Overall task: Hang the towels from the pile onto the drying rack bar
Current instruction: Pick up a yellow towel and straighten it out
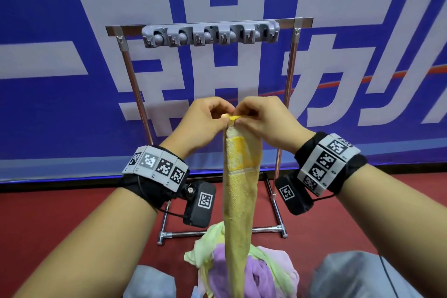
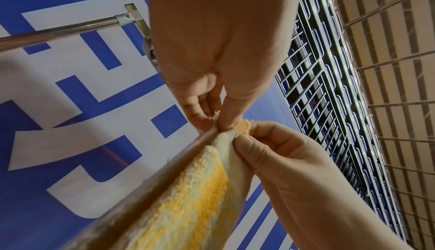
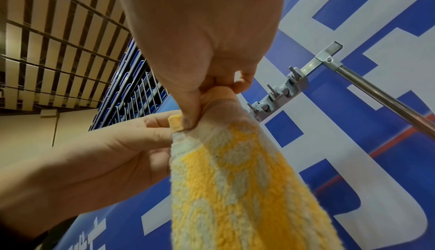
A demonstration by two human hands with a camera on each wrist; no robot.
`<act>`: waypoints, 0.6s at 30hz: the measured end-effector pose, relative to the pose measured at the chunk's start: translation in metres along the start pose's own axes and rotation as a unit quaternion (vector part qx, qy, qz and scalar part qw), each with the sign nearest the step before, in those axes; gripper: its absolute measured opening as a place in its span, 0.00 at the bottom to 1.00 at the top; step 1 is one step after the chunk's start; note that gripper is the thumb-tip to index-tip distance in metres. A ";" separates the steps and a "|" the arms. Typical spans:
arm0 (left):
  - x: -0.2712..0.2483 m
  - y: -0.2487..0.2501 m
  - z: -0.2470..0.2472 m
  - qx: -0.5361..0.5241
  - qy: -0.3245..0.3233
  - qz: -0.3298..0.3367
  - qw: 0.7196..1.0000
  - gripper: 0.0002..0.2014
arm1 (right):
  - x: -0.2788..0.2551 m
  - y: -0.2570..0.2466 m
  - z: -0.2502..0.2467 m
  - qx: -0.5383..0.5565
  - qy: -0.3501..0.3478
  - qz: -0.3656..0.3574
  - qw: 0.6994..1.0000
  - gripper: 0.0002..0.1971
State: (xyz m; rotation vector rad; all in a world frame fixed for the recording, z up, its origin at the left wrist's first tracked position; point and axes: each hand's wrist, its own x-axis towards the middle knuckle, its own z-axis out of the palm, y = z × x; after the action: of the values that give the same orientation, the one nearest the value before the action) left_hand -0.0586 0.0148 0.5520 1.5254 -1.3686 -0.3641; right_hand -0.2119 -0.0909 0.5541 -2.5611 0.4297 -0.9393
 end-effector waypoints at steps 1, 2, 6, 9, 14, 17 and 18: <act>0.000 0.000 0.000 -0.009 -0.002 -0.001 1.000 0.09 | 0.000 0.000 0.000 0.002 0.001 0.005 1.000 0.06; 0.000 0.000 0.000 -0.015 -0.005 -0.002 1.000 0.10 | 0.000 0.001 0.000 0.004 0.001 0.011 1.000 0.06; -0.001 0.000 0.001 -0.024 -0.014 -0.003 1.000 0.11 | -0.001 0.004 0.000 0.001 0.005 0.017 1.000 0.05; -0.002 0.000 0.002 -0.021 -0.014 0.006 1.000 0.13 | -0.001 0.004 0.003 -0.001 0.007 0.008 1.000 0.05; -0.003 0.002 0.003 -0.009 -0.012 0.007 1.000 0.14 | -0.001 0.005 0.006 -0.001 0.012 0.007 1.000 0.06; -0.003 0.002 0.003 -0.003 -0.008 -0.003 1.000 0.15 | -0.001 0.005 0.008 0.002 0.027 0.014 1.000 0.06; -0.004 0.002 0.003 -0.002 -0.007 -0.003 1.000 0.14 | -0.001 0.006 0.008 0.005 0.032 0.016 0.999 0.06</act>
State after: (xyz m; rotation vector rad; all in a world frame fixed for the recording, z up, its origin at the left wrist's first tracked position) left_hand -0.0630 0.0169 0.5509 1.5260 -1.3745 -0.3817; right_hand -0.2082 -0.0937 0.5455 -2.5132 0.4814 -1.0129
